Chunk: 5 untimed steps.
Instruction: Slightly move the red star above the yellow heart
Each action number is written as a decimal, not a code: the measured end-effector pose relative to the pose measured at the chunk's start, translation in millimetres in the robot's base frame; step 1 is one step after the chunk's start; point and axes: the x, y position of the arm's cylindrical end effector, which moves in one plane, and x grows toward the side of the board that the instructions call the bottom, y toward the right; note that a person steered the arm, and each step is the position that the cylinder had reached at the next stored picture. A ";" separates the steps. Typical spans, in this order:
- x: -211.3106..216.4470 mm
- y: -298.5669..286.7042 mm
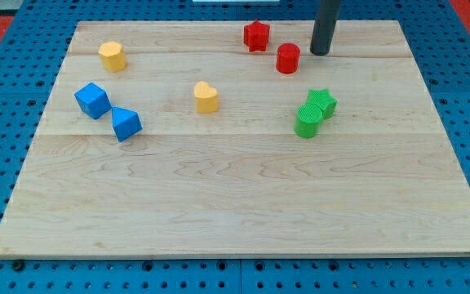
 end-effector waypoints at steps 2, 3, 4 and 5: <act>37.2 -65.0; 38.0 -58.4; -4.7 -11.6; -49.3 -25.7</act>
